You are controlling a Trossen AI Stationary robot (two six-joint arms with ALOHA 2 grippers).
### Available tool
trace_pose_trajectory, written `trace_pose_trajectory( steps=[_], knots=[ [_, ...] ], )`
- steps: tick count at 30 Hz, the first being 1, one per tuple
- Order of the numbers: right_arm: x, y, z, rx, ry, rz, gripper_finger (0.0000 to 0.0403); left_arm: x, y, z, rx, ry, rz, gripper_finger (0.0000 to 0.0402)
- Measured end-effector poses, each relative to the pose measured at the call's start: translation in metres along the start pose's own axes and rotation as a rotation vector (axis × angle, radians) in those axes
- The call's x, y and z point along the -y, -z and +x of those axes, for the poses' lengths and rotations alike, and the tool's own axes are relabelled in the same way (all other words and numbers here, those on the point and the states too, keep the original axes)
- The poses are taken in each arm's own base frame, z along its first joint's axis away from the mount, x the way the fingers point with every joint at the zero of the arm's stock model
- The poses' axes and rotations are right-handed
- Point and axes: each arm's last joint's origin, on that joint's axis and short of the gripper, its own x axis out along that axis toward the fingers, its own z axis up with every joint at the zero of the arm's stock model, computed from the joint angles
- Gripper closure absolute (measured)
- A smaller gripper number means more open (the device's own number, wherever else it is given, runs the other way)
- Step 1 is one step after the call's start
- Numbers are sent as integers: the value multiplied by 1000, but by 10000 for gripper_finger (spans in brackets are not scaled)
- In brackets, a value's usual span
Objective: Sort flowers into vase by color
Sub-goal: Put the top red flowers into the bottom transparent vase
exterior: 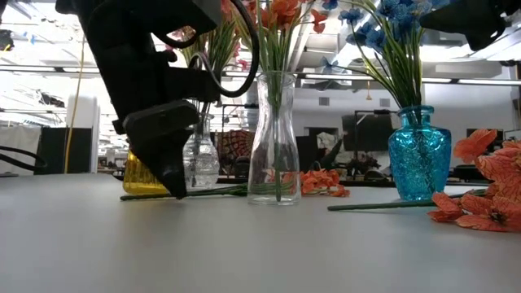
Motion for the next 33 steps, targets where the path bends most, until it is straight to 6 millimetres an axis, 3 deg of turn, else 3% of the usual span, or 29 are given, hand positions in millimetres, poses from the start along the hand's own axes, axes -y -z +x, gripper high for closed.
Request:
trace_pose_trajectory(
  steps=[11, 25, 33],
  knots=[
    [0, 0, 0, 0, 0, 0, 154, -2, -3, 10, -78, 42, -35, 241],
    [0, 0, 0, 0, 0, 1, 154, 2, -1, 8, -106, 61, -88, 391],
    [0, 0, 0, -1, -6, 3, 154, 14, 3, -11, -211, 75, -43, 399]
  ],
)
